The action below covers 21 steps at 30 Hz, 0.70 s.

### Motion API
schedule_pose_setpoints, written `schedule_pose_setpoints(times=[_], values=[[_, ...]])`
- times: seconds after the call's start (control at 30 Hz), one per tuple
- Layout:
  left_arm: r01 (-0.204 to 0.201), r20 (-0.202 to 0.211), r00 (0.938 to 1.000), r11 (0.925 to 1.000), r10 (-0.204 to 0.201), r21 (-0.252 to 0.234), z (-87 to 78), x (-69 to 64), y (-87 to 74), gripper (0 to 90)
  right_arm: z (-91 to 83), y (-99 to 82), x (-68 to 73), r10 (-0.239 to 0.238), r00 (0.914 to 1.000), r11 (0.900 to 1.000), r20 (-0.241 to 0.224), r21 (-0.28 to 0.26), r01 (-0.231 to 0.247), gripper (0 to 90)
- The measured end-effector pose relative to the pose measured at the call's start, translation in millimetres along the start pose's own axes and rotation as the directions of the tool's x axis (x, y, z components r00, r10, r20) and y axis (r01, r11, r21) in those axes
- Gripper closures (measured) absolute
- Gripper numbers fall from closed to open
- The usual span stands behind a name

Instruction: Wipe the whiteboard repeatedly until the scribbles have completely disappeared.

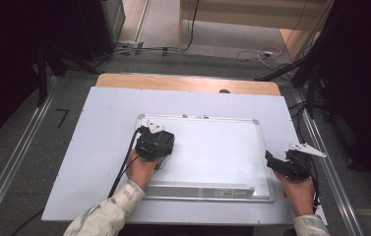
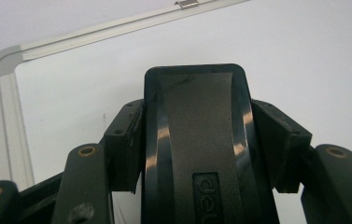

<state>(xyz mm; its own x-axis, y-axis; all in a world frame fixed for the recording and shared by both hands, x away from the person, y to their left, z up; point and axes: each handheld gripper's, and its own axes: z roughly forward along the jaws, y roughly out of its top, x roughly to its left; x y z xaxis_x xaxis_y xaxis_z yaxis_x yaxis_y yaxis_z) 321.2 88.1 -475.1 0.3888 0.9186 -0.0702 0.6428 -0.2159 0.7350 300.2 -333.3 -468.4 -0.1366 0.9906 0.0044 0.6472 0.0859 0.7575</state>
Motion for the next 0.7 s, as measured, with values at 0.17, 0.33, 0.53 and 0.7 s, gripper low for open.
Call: schedule_pose_setpoints(times=[0.17, 0.33, 0.53, 0.7], values=[[-0.015, 0.015, 0.9998, 0.9999, 0.015, 0.009, 3.3, -2.7, -1.6, 40.9, 0.0, 0.0, 0.0, 0.0, 1.0, 1.0, 0.0, 0.0, 0.0, 14.9], [-0.03, 0.026, 0.9992, 0.9994, 0.03, 0.016, 4.5, -5.1, -2.7, 40.8, 0.1, 0.0, -0.1, -0.001, 1.0, 1.0, 0.001, 0.002, 0.001, 14.9], [-0.049, 0.025, 0.9986, 0.9977, 0.048, 0.048, 9.7, -9.8, -5.9, 40.9, 0.4, 0.0, 0.3, -0.003, 1.0, 1.0, 0.001, 0.002, 0.003, 14.9], [-0.069, 0.022, 0.9975, 0.9957, 0.067, 0.063, 10.4, -12.0, -6.0, 40.8, 0.9, 0.0, 0.4, -0.003, 1.0, 1.0, 0.003, 0.004, 0.003, 14.9]])
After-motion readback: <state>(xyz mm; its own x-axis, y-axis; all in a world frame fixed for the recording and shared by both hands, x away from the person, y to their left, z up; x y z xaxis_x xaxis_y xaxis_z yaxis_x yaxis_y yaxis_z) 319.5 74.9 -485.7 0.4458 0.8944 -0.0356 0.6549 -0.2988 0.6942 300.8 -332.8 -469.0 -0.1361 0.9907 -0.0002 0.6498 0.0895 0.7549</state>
